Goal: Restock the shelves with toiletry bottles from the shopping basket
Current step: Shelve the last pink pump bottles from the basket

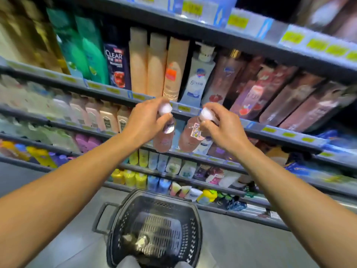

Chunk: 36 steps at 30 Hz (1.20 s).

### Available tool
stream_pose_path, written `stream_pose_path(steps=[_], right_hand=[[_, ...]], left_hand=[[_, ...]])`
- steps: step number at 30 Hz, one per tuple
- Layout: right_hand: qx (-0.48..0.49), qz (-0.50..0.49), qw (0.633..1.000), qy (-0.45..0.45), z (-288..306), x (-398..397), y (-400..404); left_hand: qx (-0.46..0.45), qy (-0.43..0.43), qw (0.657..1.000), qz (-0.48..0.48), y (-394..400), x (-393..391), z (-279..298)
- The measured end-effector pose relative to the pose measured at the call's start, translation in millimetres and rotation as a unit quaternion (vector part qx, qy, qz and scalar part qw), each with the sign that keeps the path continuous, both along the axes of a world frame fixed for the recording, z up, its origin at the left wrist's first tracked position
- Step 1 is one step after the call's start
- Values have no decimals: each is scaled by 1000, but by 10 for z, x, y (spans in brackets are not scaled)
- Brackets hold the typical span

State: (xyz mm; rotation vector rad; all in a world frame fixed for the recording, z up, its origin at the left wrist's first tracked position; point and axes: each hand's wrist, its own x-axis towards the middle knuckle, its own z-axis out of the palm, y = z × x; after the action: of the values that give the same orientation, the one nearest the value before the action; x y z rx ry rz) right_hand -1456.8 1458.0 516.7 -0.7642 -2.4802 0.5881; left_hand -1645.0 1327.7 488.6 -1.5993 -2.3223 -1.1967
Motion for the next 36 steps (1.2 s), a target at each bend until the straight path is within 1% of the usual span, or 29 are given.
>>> stream_pose_path(steps=[6,10,17,24,31,36], right_hand=[[103,-10,994,32,937,251,151],[141,-29,988,64,1448,408,223],[196,-53,973,108,2015,612,368],[205,-77,960,176,2358,715,526],[240,-61,943,224,2714,760,689],[270,-61,928,250,2852,664,871]], left_hand=[[71,-8,997,-32,289,109,851],[123,-19,992,-9,481,185,1333],[140,5,990,-18,786,340,2001],[149,20,989,7,1026,479,2342],[143,16,990,-3,1257,543,2435],[156,13,988,4,1345,538,2492]])
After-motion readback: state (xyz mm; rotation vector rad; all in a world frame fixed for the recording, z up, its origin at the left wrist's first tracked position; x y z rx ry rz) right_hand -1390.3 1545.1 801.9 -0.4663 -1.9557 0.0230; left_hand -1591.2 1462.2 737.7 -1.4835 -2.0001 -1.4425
